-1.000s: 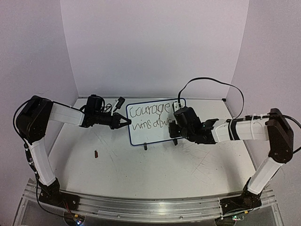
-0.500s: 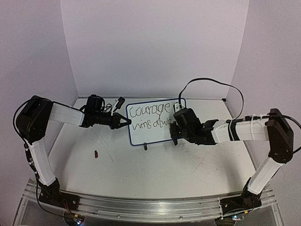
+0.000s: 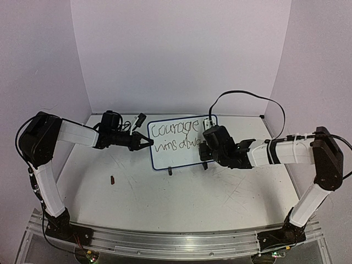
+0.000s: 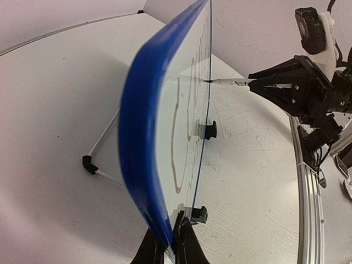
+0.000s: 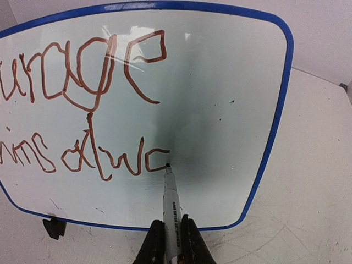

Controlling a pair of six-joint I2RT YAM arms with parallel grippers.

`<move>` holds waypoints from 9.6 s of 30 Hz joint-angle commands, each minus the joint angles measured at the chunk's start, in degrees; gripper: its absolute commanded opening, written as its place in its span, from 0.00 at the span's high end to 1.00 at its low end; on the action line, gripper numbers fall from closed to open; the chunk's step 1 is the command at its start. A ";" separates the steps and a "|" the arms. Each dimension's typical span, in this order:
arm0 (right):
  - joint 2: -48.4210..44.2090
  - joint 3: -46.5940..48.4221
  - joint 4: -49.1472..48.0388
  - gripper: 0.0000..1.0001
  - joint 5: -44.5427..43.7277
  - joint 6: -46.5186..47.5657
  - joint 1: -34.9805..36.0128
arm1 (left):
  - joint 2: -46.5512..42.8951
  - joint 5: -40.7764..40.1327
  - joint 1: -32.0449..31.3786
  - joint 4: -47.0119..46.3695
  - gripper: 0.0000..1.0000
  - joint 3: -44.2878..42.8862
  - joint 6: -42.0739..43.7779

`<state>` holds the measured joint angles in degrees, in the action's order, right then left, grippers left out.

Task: Write a sentence on the whiteboard

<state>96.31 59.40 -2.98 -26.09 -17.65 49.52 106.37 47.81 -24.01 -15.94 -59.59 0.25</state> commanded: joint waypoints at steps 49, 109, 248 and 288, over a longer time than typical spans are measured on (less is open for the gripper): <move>-3.03 -1.81 0.11 1.00 1.13 -2.69 -0.78 | 0.27 -10.11 0.63 2.67 1.00 -0.80 5.34; -3.22 -2.93 -0.64 1.00 1.54 -2.10 -2.28 | 0.33 -9.98 0.63 2.92 1.00 -0.97 5.46; -5.81 -6.74 -2.58 1.00 5.53 -4.84 -6.27 | 0.42 -10.11 0.62 3.33 1.00 -1.16 5.70; -9.39 -8.77 -0.71 1.00 1.90 -6.72 -5.21 | 0.13 -10.15 0.63 3.47 1.00 -1.06 5.75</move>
<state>89.10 51.16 -3.36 -22.87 -23.70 44.95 106.34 47.81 -24.08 -14.92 -59.99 1.28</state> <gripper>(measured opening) 0.096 0.058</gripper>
